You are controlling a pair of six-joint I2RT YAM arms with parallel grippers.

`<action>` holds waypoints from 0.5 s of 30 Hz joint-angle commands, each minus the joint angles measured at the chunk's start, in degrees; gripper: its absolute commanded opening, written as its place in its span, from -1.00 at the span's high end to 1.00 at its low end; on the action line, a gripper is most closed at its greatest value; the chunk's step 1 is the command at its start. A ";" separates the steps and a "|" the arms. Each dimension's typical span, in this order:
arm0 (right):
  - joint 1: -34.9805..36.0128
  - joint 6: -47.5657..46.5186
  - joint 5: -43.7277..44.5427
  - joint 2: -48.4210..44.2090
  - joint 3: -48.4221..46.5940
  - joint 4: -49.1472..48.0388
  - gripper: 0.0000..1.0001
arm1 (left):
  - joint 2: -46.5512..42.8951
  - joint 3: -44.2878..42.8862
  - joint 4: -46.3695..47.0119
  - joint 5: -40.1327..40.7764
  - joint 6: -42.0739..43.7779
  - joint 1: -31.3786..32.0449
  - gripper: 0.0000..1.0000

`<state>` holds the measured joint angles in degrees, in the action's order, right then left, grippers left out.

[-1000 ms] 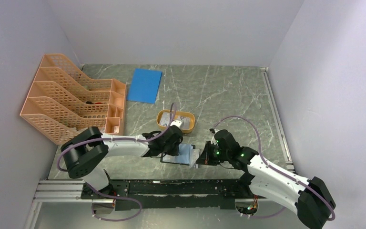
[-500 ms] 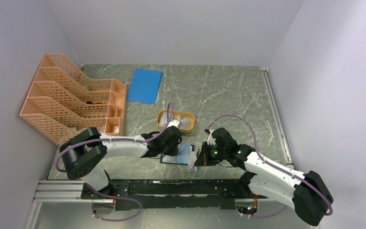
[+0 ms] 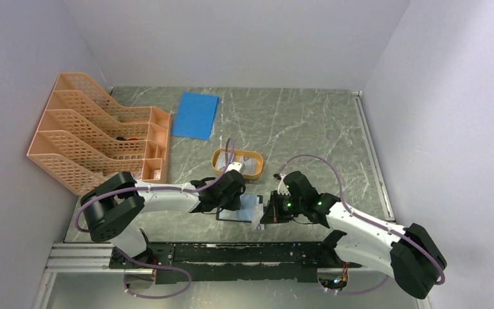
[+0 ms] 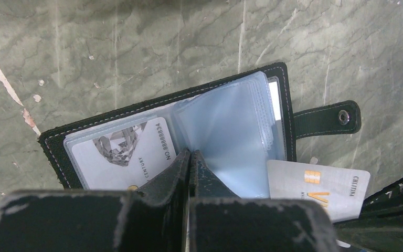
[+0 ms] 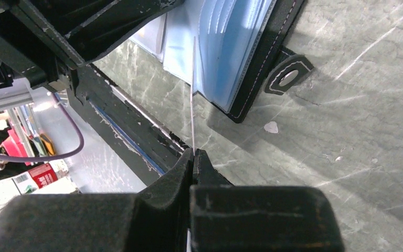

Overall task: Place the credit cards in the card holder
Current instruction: Adjust the card holder at the center of the board.

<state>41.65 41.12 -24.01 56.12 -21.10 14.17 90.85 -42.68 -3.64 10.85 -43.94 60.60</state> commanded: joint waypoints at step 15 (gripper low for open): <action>-4.46 -1.86 -1.14 -0.31 -1.29 0.22 1.00 | -0.85 2.07 -4.32 1.43 1.38 0.16 0.90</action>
<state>37.80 40.60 -23.66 55.99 -21.12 13.93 90.54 -42.37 -3.60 10.90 -43.92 60.60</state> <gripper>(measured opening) 0.010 0.056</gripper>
